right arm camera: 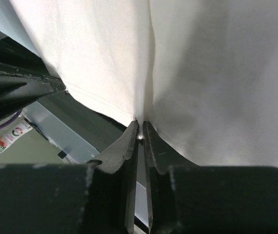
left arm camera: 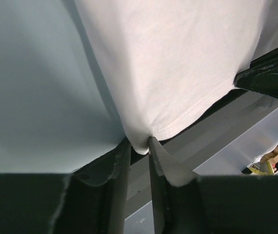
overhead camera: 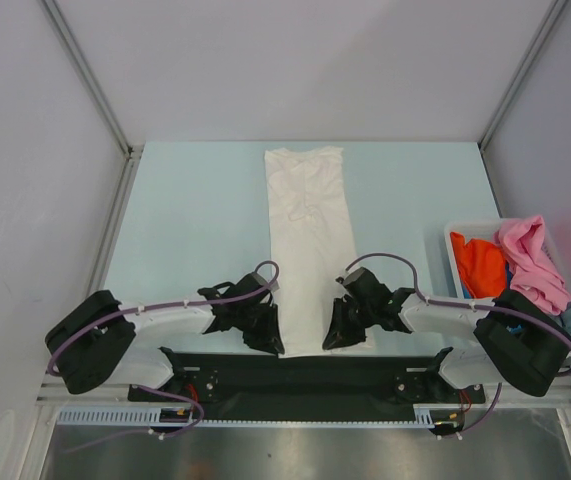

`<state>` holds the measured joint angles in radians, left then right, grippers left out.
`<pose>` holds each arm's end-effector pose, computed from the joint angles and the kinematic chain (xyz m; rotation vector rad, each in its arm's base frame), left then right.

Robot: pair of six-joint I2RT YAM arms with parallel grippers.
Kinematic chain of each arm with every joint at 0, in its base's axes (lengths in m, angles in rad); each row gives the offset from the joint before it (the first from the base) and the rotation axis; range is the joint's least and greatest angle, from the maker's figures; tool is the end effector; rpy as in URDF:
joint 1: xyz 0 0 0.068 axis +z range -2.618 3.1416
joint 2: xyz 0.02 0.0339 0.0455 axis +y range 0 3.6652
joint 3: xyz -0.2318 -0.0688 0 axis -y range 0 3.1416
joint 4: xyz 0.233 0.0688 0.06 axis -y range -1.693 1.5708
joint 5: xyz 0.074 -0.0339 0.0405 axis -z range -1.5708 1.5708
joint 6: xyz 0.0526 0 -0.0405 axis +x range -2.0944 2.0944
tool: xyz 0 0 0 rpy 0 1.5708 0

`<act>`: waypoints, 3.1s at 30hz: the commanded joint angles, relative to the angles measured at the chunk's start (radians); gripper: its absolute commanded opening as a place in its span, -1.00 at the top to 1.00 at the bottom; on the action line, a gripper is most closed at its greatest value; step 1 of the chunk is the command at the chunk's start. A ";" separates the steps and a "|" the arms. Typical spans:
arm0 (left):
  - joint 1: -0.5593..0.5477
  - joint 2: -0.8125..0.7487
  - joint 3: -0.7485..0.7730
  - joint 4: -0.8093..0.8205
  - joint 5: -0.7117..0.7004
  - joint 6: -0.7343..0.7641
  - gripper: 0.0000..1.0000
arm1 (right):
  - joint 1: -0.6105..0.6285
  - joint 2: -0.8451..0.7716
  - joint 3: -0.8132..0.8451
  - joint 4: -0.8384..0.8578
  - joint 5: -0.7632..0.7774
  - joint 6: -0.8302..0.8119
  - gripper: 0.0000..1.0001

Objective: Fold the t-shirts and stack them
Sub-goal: Fold the tshirt

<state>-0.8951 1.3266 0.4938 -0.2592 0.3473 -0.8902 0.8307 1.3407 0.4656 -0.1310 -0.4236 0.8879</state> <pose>0.1249 -0.1844 0.0968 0.1347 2.9759 -0.8932 0.1376 0.1828 0.0958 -0.0980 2.9078 1.0457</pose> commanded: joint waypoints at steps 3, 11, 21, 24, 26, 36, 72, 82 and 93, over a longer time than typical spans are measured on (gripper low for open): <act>-0.005 0.010 -0.003 -0.043 -0.059 0.020 0.63 | 0.008 0.009 -0.007 -0.013 0.013 -0.026 0.72; -0.005 0.010 -0.031 -0.043 -0.059 0.028 0.99 | 0.011 0.034 -0.012 0.005 0.009 -0.026 0.75; -0.005 -0.012 -0.035 -0.043 -0.054 0.040 0.99 | 0.022 0.026 -0.010 -0.024 0.002 -0.027 0.94; -0.005 -0.043 -0.031 -0.061 -0.054 0.043 0.99 | 0.034 -0.060 0.045 -0.123 0.025 -0.032 0.48; -0.005 -0.058 -0.021 -0.071 -0.056 0.051 1.00 | 0.036 -0.150 0.100 -0.197 0.051 -0.044 0.31; -0.005 -0.058 -0.012 -0.023 -0.019 0.062 0.99 | -0.166 -0.348 0.116 -0.593 0.155 -0.190 0.13; -0.119 0.193 0.382 0.049 0.134 0.083 0.11 | -0.346 -0.405 -0.054 -0.553 0.149 -0.144 0.07; -0.159 0.307 0.382 0.064 0.091 -0.007 0.14 | -0.344 -0.474 -0.113 -0.542 0.140 -0.112 0.07; -0.165 0.372 0.416 0.107 0.065 -0.035 0.14 | -0.344 -0.480 -0.127 -0.530 0.126 -0.109 0.07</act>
<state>-1.0523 1.6878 0.8585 -0.1902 0.4294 -0.9077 0.4885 0.8536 0.3485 -0.6693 -0.3046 0.7746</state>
